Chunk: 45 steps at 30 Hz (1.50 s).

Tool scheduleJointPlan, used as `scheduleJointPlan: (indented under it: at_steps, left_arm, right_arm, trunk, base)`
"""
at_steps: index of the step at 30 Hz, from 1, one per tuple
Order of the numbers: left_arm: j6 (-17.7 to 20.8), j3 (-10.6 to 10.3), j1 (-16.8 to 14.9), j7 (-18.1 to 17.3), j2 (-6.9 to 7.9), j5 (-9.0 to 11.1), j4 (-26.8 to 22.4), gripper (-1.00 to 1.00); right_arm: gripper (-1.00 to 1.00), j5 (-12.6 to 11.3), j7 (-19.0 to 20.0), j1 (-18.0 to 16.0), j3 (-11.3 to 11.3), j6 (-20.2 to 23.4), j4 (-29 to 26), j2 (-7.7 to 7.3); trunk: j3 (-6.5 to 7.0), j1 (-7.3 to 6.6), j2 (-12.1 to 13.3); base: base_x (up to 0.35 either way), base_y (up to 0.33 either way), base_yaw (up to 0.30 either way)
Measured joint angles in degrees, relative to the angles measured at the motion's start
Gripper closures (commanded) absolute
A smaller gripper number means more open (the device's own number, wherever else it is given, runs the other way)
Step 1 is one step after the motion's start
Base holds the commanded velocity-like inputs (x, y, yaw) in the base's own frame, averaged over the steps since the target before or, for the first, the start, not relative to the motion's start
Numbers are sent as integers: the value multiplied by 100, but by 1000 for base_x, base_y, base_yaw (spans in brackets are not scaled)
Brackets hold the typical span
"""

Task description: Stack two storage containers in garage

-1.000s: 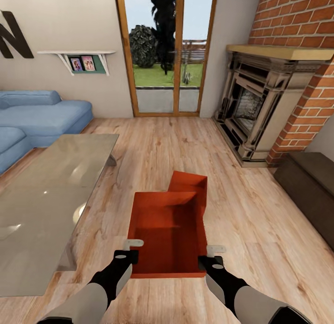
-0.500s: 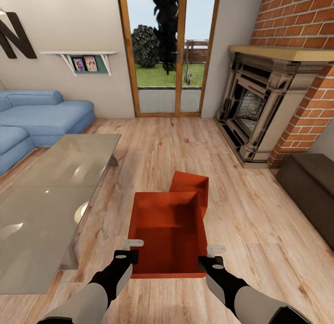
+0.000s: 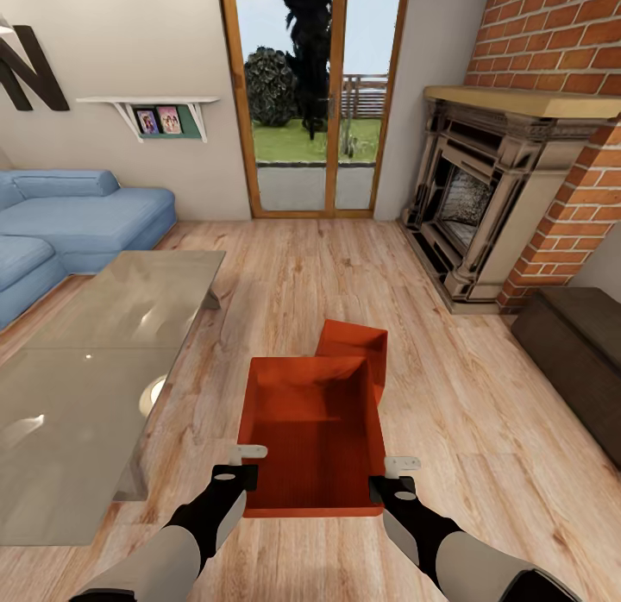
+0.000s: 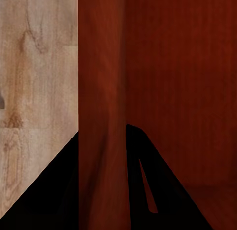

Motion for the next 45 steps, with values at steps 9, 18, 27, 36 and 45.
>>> scheduleJointPlan:
  at_steps: [9,18,27,36,45]
  left_arm:
    - [-6,0,2,1,0,4,1,100]
    - [-8,-2,1,1,0,6,2,100]
    - [-13,-4,3,3,1,11,1,100]
    - [-22,-5,4,4,1,17,4,100]
    - [-22,-6,3,4,1,18,4,100]
  right_arm:
    - [100,6,0,0,-1,0,-1,0]
    - [100,12,0,0,-6,0,-2,0]
    - [100,24,2,-1,-12,0,-2,0]
    - [100,38,1,-1,-19,0,-4,0]
    - [100,42,1,-1,-22,0,-4,0]
  trunk:
    - [162,-198,361]
    - [324,-396,723]
    - [486,-594,1085]
    - [648,-792,1446]
    - [810,-990,1808]
  base:
    - [0,0,0]
    - [0,0,0]
    - [0,0,141]
    - [0,0,267]
    - [0,0,269]
